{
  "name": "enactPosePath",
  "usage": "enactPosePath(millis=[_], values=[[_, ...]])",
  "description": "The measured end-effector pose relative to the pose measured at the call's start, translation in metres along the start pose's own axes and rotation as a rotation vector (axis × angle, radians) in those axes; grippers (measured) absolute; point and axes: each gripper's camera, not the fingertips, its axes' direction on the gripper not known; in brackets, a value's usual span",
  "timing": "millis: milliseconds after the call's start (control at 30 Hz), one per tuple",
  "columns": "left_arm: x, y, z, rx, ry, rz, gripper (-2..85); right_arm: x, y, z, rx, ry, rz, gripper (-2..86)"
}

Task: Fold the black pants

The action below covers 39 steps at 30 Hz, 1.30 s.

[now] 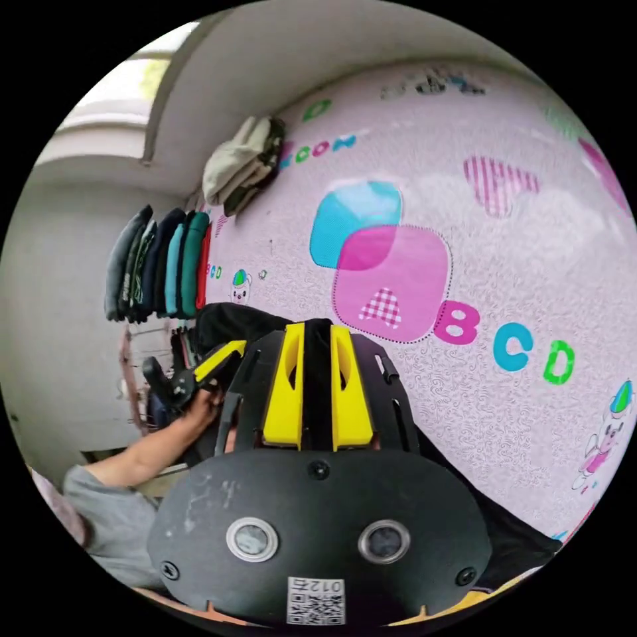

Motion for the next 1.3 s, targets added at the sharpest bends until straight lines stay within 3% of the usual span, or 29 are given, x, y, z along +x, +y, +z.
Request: enactPosePath(millis=[133,267,467,600,767,833,1000,1067,1167,1300], values=[[0.011,0.006,0.004,0.007,-0.050,0.024,-0.1,0.044,-0.023,0.019,-0.121,-0.222,0.127,6.3],[0.013,0.010,0.008,0.008,-0.048,0.021,-0.1,0.053,-0.034,0.037,-0.219,-0.165,0.153,6.5],[0.017,0.016,0.014,0.011,-0.049,0.023,-0.1,0.053,-0.037,0.055,-0.213,-0.229,0.161,2.6],[0.020,0.019,0.019,0.012,-0.053,0.030,-0.1,0.029,-0.025,0.044,-0.074,-0.083,0.033,0.3],[0.020,0.022,0.025,0.012,-0.048,0.028,-0.1,-0.057,0.014,0.066,0.001,0.350,-0.326,-0.8],[0.021,0.022,0.028,0.012,-0.049,0.028,0.0,-0.077,0.027,0.075,0.021,0.435,-0.377,-0.7],[0.015,0.021,0.033,-0.003,0.003,0.007,0.3,-0.077,0.053,0.058,0.118,0.300,-0.186,0.4],[0.007,0.018,0.032,-0.029,0.067,-0.013,0.6,-0.085,0.087,0.027,0.305,0.266,-0.127,2.1],[0.011,0.018,0.010,0.107,0.076,-0.002,0.9,-0.115,0.137,0.013,0.446,0.275,-0.168,6.8],[0.052,0.010,0.013,0.154,0.021,0.085,1.6,-0.164,0.180,0.060,0.432,0.380,-0.281,9.6]])
